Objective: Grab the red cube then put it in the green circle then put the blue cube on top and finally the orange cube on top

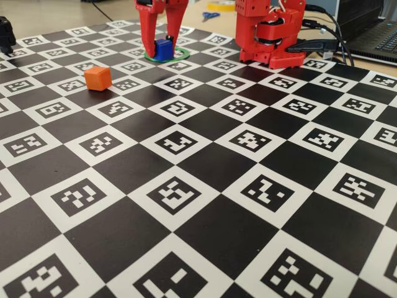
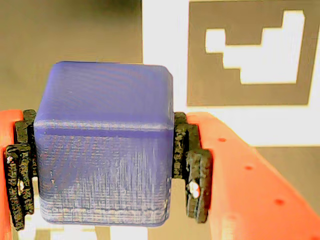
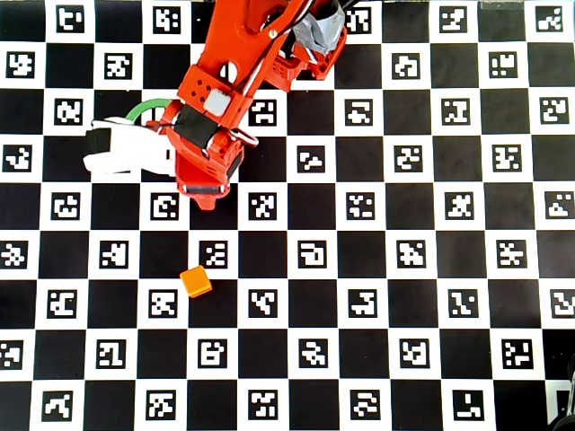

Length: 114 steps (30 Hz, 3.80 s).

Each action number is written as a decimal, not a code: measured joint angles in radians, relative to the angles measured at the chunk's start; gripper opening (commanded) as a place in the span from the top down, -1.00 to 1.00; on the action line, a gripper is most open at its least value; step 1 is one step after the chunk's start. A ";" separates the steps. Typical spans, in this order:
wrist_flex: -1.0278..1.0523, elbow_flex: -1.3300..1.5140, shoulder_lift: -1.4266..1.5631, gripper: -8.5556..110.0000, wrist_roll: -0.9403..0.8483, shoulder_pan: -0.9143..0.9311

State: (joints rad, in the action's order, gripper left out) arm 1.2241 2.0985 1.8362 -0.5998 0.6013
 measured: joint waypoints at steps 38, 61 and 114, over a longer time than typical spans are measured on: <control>0.247 -0.196 0.160 0.63 -0.425 0.403; 0.031 -0.014 0.098 0.64 -0.469 0.471; -0.112 0.091 0.023 0.64 -0.468 0.480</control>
State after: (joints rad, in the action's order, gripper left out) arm 1.1121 2.1890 1.8592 -1.0677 1.0815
